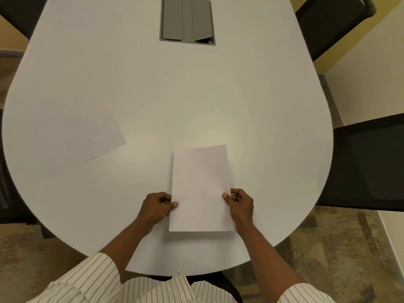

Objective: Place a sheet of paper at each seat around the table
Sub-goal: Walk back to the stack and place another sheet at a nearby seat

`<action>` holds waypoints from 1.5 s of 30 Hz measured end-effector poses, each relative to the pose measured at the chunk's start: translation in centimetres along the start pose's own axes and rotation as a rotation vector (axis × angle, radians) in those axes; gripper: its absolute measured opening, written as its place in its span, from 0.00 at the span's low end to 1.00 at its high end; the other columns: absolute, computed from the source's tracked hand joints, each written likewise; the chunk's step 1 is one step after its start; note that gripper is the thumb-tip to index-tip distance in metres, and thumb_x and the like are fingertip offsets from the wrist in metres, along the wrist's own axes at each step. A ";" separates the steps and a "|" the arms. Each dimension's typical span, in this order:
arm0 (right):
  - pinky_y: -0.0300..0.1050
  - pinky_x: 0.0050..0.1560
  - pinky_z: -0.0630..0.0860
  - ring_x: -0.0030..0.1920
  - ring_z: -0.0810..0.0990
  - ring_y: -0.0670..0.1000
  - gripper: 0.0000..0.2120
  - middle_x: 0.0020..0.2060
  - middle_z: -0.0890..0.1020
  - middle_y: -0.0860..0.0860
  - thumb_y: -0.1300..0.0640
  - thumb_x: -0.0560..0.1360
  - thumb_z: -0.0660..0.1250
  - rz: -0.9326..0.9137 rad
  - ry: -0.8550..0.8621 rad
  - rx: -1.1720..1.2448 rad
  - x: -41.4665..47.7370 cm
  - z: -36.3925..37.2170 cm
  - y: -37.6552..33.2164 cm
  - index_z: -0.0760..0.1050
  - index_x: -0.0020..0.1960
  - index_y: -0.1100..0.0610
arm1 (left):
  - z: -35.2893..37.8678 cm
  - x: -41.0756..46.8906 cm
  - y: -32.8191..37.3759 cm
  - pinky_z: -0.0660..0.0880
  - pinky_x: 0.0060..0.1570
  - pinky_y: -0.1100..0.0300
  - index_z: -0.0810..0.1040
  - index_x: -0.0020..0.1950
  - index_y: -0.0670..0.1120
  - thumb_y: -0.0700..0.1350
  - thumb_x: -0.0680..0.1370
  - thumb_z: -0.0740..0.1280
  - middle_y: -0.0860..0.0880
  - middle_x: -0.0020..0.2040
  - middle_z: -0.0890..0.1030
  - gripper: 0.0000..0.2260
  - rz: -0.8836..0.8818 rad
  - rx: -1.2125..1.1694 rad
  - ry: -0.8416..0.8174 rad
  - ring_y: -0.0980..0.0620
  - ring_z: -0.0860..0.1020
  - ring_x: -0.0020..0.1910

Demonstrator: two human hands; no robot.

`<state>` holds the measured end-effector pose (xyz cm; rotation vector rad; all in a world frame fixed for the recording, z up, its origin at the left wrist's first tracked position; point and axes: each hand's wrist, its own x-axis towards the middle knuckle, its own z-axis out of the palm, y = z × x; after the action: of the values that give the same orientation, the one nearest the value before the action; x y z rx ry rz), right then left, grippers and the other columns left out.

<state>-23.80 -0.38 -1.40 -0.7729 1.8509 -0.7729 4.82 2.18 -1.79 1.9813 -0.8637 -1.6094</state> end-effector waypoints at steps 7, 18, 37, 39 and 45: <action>0.55 0.58 0.83 0.47 0.83 0.52 0.09 0.45 0.84 0.56 0.60 0.75 0.81 0.001 -0.068 0.013 0.1 -3.7 -0.4 0.84 0.53 0.54 | 1.9 0.9 2.4 0.84 0.40 0.58 0.87 0.49 0.40 0.46 0.79 0.79 0.44 0.41 0.86 0.09 -0.007 -0.083 0.081 0.48 0.83 0.38; 0.46 0.51 0.81 0.41 0.83 0.48 0.05 0.37 0.85 0.47 0.55 0.77 0.80 -0.101 -0.079 -0.140 4.4 -12.0 0.3 0.84 0.49 0.52 | 10.4 -0.2 5.1 0.86 0.49 0.48 0.86 0.49 0.41 0.43 0.79 0.79 0.42 0.43 0.88 0.06 0.038 -0.028 0.147 0.45 0.85 0.39; 0.51 0.51 0.84 0.44 0.85 0.49 0.06 0.41 0.87 0.46 0.52 0.79 0.76 -0.290 -0.157 -0.447 11.2 -24.6 -3.9 0.85 0.52 0.54 | 26.9 -7.8 8.8 0.85 0.52 0.48 0.84 0.47 0.44 0.46 0.81 0.77 0.45 0.42 0.88 0.07 0.081 -0.051 0.326 0.48 0.88 0.41; 0.51 0.51 0.84 0.43 0.85 0.49 0.06 0.41 0.86 0.46 0.52 0.79 0.76 -0.321 -0.156 -0.494 11.2 -24.6 -4.6 0.84 0.51 0.53 | 27.0 -7.6 9.3 0.85 0.51 0.49 0.84 0.47 0.44 0.47 0.81 0.77 0.46 0.41 0.88 0.08 0.092 -0.048 0.306 0.48 0.88 0.41; 0.45 0.44 0.78 0.38 0.81 0.46 0.05 0.36 0.82 0.43 0.50 0.79 0.76 -0.404 -0.115 -0.596 12.4 -24.6 -7.2 0.82 0.49 0.51 | 27.3 -6.5 11.4 0.84 0.47 0.53 0.84 0.44 0.43 0.47 0.81 0.77 0.47 0.38 0.89 0.10 0.123 -0.024 0.238 0.51 0.87 0.38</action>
<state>-49.49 -9.97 6.31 -1.5706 1.8563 -0.3948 -24.72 -0.03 4.44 2.0106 -0.8502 -1.2796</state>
